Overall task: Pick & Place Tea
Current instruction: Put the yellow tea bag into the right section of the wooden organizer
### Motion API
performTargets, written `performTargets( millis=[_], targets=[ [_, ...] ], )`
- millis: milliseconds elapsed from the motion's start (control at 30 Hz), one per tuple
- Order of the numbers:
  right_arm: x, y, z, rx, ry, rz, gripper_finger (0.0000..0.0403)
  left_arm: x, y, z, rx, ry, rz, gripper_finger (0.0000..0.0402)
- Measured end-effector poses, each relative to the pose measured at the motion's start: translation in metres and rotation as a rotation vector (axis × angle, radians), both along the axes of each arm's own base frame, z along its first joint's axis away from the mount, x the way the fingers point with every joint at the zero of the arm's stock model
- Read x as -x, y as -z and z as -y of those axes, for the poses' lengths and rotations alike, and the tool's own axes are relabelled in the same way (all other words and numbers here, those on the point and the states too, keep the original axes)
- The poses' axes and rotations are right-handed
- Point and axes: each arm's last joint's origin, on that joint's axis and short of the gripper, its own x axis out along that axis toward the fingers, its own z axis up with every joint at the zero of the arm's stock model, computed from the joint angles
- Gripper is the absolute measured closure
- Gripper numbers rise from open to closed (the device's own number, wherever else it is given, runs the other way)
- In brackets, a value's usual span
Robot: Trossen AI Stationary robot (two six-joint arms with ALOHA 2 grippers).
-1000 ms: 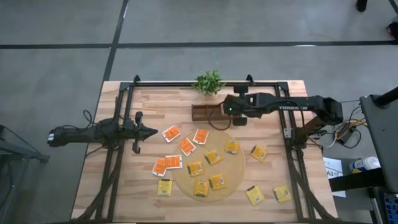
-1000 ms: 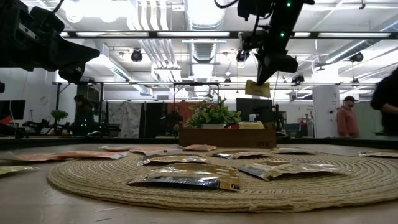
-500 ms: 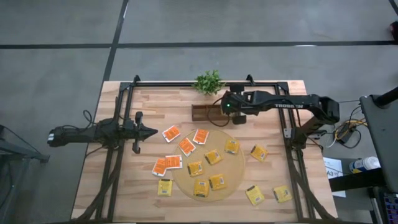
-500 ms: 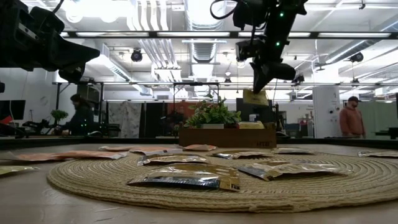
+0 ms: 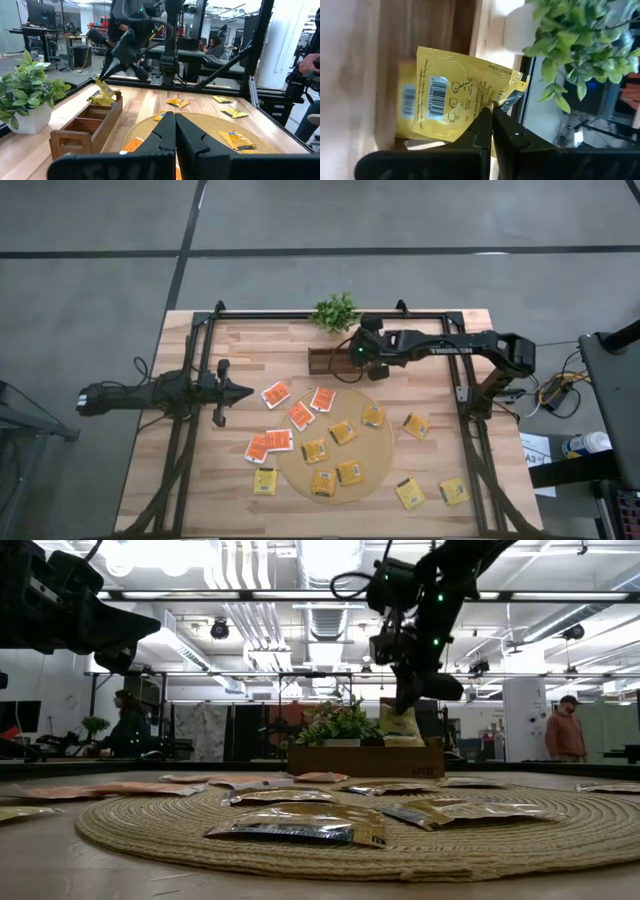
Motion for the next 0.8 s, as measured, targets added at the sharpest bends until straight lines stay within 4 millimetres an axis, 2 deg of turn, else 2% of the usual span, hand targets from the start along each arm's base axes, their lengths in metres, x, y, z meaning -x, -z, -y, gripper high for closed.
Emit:
performTargets(
  millis=[233, 800],
  targets=[
    [0.007, 0.011, 0.007, 0.047, 0.000, -0.043, 0.0394, 0.000, 0.000, 0.000, 0.000, -0.001, 0.000, 0.0402],
    [0.015, 0.024, 0.005, 0.014, -0.017, -0.061, 0.0394, 0.000, 0.000, 0.000, 0.000, 0.000, 0.000, 0.0402]
  ],
)
